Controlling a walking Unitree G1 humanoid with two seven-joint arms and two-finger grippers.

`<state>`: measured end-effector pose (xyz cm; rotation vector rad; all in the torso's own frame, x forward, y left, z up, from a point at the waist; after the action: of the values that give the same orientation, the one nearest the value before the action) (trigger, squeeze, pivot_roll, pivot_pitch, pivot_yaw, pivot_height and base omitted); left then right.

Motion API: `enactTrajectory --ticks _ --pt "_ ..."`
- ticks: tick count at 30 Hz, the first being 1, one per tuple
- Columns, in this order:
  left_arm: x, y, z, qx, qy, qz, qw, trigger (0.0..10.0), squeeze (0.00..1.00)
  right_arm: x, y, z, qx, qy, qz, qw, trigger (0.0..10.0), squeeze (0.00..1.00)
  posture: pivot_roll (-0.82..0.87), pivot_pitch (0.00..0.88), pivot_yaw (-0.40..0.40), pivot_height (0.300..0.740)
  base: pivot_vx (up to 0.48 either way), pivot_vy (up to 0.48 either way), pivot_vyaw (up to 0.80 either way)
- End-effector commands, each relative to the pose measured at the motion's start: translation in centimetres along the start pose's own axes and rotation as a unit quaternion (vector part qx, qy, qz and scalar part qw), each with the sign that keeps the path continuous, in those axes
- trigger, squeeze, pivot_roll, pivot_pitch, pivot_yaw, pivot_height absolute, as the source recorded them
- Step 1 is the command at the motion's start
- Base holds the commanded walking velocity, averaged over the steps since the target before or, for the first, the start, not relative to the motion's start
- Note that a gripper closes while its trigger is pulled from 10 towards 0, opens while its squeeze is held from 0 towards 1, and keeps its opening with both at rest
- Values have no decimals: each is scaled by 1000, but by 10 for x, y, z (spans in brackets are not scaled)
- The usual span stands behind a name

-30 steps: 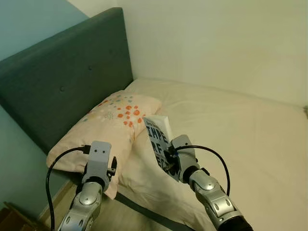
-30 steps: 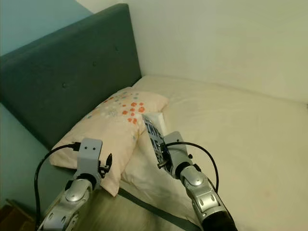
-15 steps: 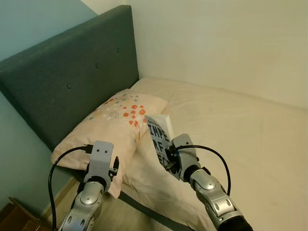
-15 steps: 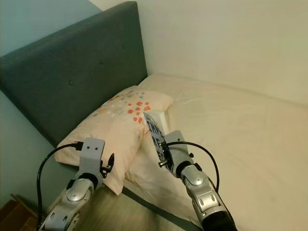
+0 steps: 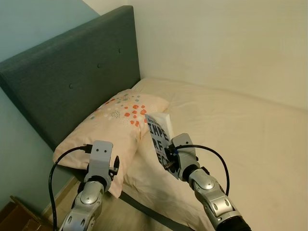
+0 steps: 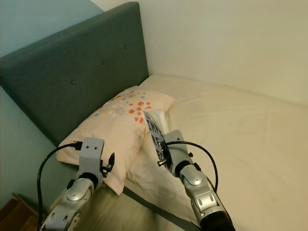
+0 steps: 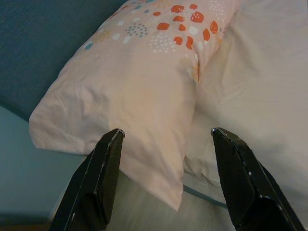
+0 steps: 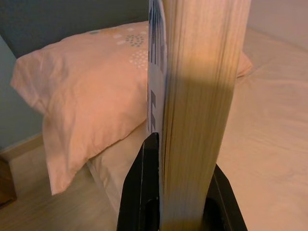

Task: Clean up the room

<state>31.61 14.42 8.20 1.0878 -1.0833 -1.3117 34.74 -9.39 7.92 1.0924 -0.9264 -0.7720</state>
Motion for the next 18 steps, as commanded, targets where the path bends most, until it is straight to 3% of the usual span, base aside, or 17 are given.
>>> enactTrajectory --ticks 1,4,7,18 --pt "0 2 0 3 -8 -27 1000 10000 0 2 12 -2 27 -5 4 1000 10000 0 -40 88 47 740 0 -480 800" --pt "1 1 0 1 -6 -38 999 10000 0 2 13 -2 28 -5 4 1000 10000 0 -39 90 47 740 0 -480 800" --pt "-3 -1 -1 -4 10 -3 1000 10000 0 2 13 -3 28 -6 3 1000 10000 0 -40 92 48 740 0 0 800" --pt "-7 0 -1 -3 14 -5 1000 10000 0 3 12 -3 27 -10 -2 1000 10000 0 -35 97 48 740 0 0 800"
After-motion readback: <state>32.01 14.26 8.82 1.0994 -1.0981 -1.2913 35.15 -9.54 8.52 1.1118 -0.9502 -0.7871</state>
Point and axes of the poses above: a point about 5 cm out from each wrist's last joint towards the gripper, its own z axis pointing back from the gripper into the wrist, its own y axis along the axis of the wrist's last joint, x = y × z, the point moved 4 cm from there along -z, pointing out of the wrist towards the gripper, and after that the axes turned 5 degrees about z, right-handed, at the moved point
